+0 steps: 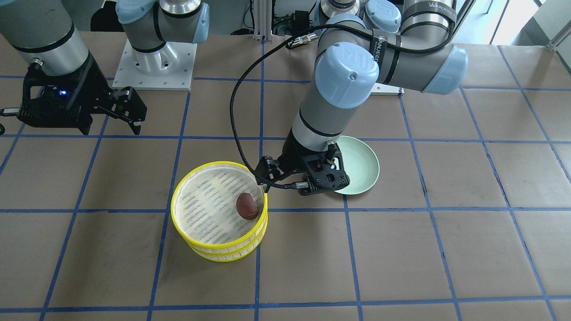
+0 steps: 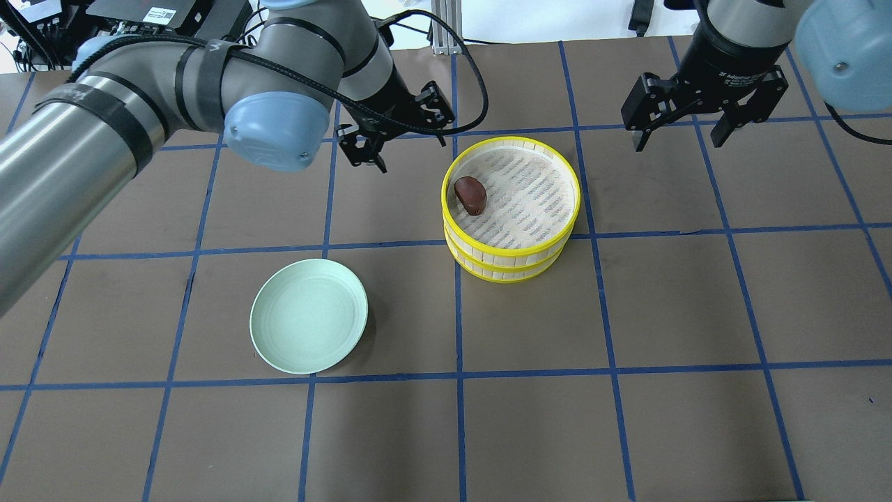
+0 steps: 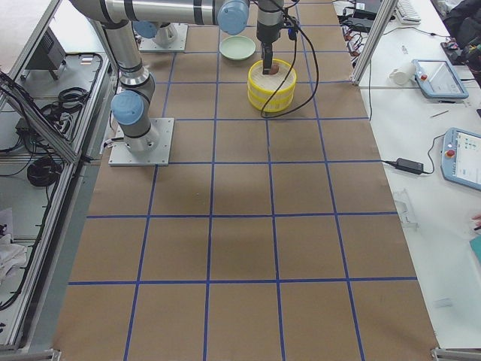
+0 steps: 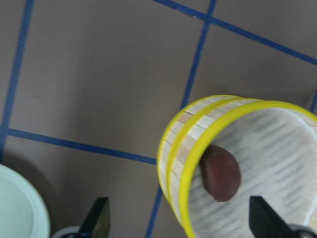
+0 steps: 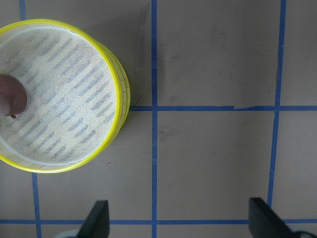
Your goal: Place buns in different layers of steamer
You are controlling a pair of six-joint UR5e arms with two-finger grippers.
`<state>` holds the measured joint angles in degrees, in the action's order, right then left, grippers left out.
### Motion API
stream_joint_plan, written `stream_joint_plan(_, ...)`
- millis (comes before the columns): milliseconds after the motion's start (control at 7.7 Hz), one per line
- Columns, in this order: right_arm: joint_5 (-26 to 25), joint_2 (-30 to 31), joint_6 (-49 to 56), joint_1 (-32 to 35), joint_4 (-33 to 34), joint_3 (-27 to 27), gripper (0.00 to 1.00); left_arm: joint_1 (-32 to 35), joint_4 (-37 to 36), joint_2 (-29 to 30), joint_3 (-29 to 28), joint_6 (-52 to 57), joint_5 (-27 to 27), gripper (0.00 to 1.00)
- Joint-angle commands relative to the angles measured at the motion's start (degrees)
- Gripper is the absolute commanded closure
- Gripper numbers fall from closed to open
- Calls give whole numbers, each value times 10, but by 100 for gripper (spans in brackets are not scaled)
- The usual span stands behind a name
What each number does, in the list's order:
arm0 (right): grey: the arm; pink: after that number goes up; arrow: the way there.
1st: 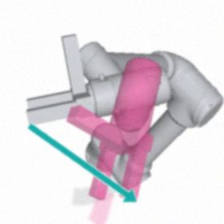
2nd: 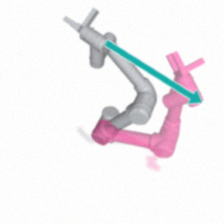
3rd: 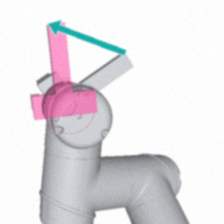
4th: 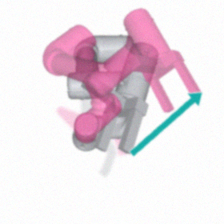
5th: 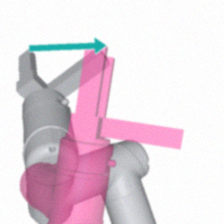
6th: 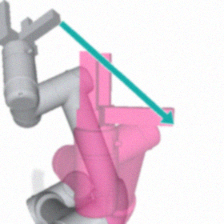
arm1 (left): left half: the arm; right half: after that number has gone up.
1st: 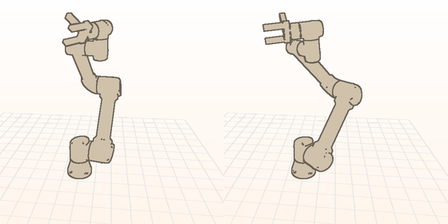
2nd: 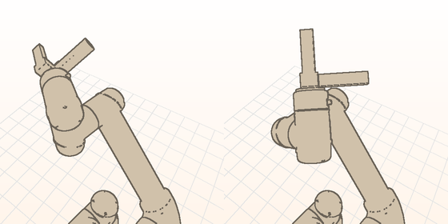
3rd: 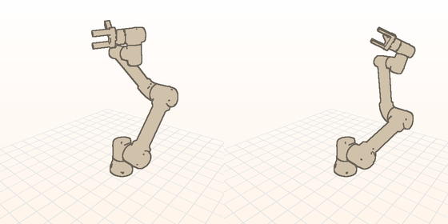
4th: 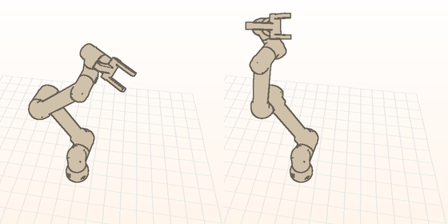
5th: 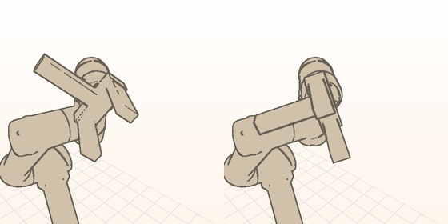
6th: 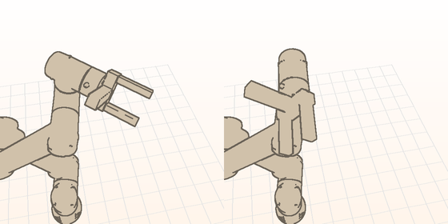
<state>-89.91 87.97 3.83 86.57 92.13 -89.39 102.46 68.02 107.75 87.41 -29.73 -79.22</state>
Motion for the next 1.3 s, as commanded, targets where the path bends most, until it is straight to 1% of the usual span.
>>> stream_joint_plan(0,2,1,-3,0,0,0,0,-72,100,-42,8,109,-88,0)
stream_joint_plan(130,9,4,-4,1,0,0,0,-101,137,-58,8,115,-120,0)
stream_joint_plan(260,12,6,-4,2,0,0,0,-120,144,-75,8,121,-132,0)
stream_joint_plan(390,12,6,-4,3,0,-1,0,-135,169,-88,8,121,-151,0)
stream_joint_plan(520,11,6,-7,10,0,0,0,-138,173,-99,9,125,-154,0)
stream_joint_plan(780,8,5,-25,13,-1,0,0,-138,166,-105,14,220,-158,0)
stream_joint_plan(910,4,4,-24,13,-1,-1,0,-136,171,-119,16,224,-154,0)
stream_joint_plan(1169,3,4,-24,13,-1,0,0,-128,174,-149,19,208,-119,0)
